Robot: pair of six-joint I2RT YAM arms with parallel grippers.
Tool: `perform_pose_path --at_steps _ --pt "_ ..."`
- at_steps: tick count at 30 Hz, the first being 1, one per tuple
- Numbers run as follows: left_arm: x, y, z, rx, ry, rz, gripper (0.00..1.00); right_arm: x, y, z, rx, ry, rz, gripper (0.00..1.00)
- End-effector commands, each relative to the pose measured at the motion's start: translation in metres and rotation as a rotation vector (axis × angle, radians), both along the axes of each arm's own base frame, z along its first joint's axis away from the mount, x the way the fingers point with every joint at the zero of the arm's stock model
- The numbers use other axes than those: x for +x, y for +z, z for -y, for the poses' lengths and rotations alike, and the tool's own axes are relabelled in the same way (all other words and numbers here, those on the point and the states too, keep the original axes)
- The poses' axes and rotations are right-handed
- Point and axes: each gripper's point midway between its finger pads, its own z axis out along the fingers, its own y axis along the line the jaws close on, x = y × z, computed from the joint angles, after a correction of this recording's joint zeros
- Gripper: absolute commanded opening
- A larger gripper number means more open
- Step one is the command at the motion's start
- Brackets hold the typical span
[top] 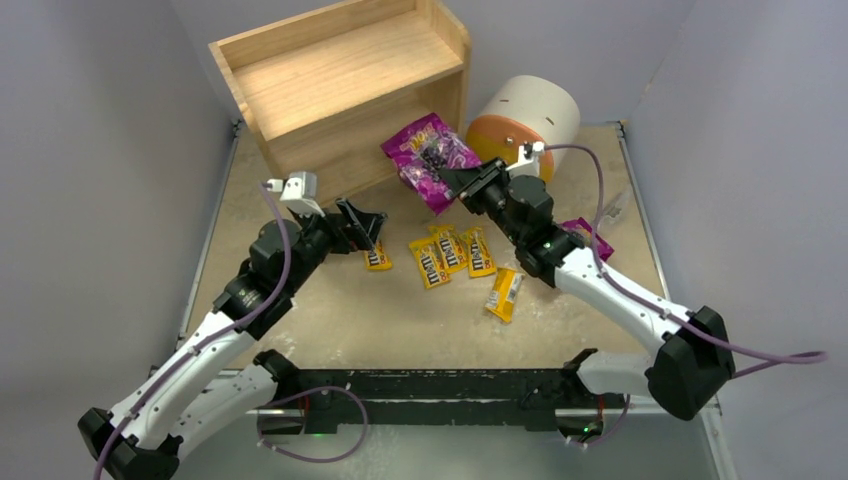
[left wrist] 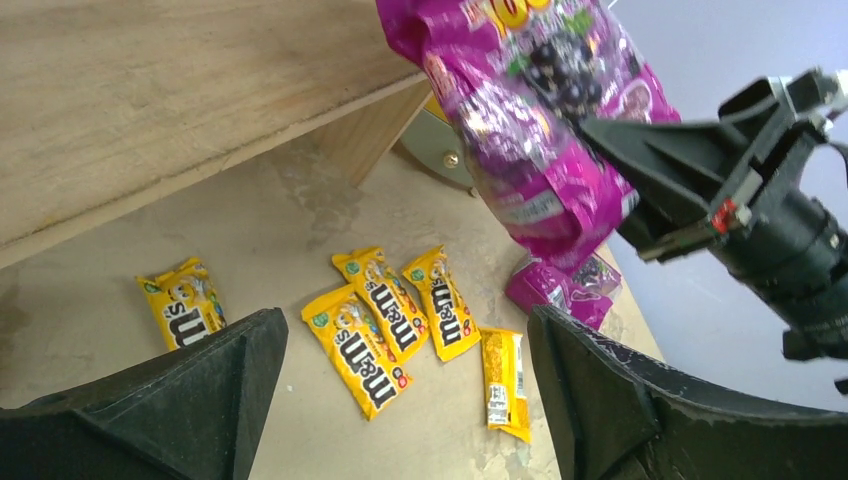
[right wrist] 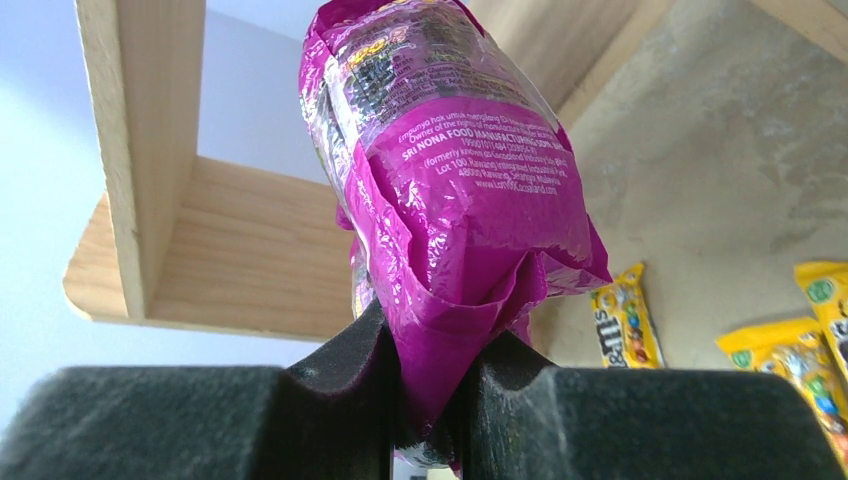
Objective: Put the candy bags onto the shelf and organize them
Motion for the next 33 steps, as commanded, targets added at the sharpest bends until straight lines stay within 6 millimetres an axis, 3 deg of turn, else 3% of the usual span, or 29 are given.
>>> perform_pose_path --at_steps 1,6,13,18,28,33 --pt "-0.002 0.015 0.004 0.013 -0.044 0.082 0.96 0.019 0.092 -0.006 0.169 -0.016 0.162 0.07" --pt "0.002 0.007 -0.009 0.027 0.035 0.038 0.97 0.051 0.103 -0.014 0.182 -0.083 0.160 0.08" --pt "0.000 0.009 -0.023 0.018 0.093 0.047 0.98 0.086 0.092 -0.041 0.176 -0.064 0.116 0.09" --pt "0.001 0.006 -0.031 0.018 0.141 0.031 0.99 0.110 0.081 -0.037 0.148 -0.151 0.096 0.11" --pt "0.003 0.002 -0.028 0.025 0.133 0.022 1.00 0.134 0.052 -0.035 0.075 -0.196 0.058 0.26" --pt "0.002 0.001 -0.029 0.024 0.131 0.022 1.00 0.141 0.039 -0.031 0.078 -0.209 0.015 0.43"
